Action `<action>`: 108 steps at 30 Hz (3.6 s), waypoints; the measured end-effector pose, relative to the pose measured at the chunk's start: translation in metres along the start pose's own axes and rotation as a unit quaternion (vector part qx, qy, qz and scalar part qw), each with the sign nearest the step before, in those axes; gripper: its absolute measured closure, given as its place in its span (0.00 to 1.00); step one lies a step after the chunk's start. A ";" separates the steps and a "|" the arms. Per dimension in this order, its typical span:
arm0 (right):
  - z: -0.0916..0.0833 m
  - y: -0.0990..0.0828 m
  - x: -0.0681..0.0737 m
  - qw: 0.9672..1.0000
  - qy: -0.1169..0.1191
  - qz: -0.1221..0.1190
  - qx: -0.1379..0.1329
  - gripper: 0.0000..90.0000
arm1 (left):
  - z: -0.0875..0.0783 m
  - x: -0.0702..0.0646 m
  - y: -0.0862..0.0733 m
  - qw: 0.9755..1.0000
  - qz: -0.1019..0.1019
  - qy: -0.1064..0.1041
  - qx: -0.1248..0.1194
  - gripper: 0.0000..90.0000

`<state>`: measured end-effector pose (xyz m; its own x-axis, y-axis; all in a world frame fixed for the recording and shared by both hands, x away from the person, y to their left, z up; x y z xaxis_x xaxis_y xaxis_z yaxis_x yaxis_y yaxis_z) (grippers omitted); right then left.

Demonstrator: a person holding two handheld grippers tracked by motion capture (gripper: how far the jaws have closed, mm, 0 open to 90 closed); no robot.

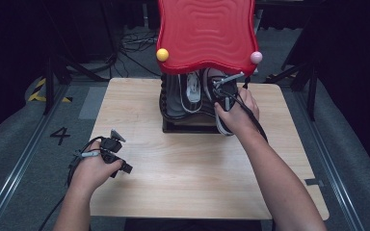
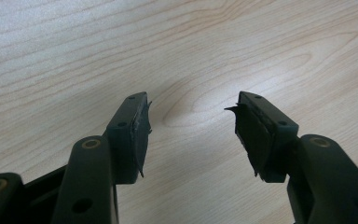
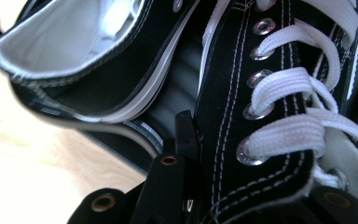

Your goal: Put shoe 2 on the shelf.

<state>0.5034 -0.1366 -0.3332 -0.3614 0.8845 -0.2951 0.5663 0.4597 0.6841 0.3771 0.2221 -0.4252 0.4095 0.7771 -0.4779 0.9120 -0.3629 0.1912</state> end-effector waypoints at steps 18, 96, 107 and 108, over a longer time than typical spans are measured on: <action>-0.039 -0.020 -0.010 0.998 0.065 0.013 -0.006 0.60 | 0.007 -0.009 0.017 1.000 0.020 -0.006 0.012 0.50; -0.010 -0.051 0.005 0.997 0.072 0.009 0.034 1.00 | 0.006 -0.008 0.007 1.000 0.010 -0.008 0.009 0.50; 0.003 -0.033 0.013 0.998 0.049 -0.014 0.024 1.00 | 0.002 -0.002 -0.001 1.000 -0.002 -0.007 0.004 0.50; 0.006 -0.031 0.011 0.999 0.043 -0.008 0.017 1.00 | 0.001 -0.002 -0.002 1.000 -0.002 -0.007 0.004 0.50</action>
<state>0.4858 -0.1406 -0.3617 -0.4319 0.8676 -0.2463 0.5848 0.4774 0.6558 0.3743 0.2203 -0.4255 0.4056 0.7713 -0.4905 0.9133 -0.3640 0.1829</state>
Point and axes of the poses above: each handheld gripper's, and its own axes: z roughly forward along the jaws, y roughly out of its top, x roughly to its left, the point moved 1 cm from there along z, roughly forward along the jaws, and after that the axes turned 15 degrees about -y, right-handed, at the moved point
